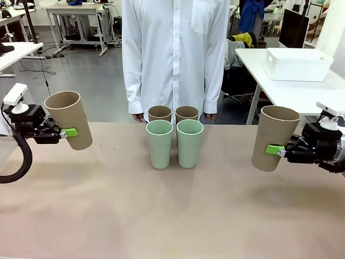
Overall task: Stack the cups and store them in the basket.
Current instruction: Pick up two Reusable plastic cups , one in each hand, then place the stack of Reusable plastic cups into the Pantry Basket.
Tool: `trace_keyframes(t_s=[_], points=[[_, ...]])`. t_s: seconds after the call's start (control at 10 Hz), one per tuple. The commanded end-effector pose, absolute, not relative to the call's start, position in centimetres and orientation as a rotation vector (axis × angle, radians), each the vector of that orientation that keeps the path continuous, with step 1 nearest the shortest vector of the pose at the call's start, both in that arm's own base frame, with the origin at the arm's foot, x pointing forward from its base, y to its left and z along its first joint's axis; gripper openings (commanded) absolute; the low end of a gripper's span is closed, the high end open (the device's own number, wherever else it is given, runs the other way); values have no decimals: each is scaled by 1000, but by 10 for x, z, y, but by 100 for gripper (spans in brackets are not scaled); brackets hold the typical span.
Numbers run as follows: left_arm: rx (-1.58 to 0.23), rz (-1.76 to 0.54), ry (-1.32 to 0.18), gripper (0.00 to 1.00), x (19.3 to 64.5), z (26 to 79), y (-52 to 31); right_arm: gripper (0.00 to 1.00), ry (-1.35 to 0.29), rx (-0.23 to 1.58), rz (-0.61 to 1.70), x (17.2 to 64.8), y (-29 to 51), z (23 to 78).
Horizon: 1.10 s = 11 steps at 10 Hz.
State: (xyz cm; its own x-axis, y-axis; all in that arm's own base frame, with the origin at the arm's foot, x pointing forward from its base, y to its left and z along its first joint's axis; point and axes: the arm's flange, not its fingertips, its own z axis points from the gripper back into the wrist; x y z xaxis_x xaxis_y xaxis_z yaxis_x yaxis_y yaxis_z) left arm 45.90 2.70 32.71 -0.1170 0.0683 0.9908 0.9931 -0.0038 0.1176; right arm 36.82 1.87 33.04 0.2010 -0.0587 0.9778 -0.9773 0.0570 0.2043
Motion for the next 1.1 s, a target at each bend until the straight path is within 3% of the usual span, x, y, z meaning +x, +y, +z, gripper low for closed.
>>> trace_keyframes(t_s=[0.0, 1.0], points=[[-1208, -1265, -1347, 85, 459, 327, 27, 85, -1144, 1286, 973, 370, 17, 333], [-1208, -1265, -1347, 85, 459, 327, 27, 85, -1144, 1286, 973, 370, 17, 333]])
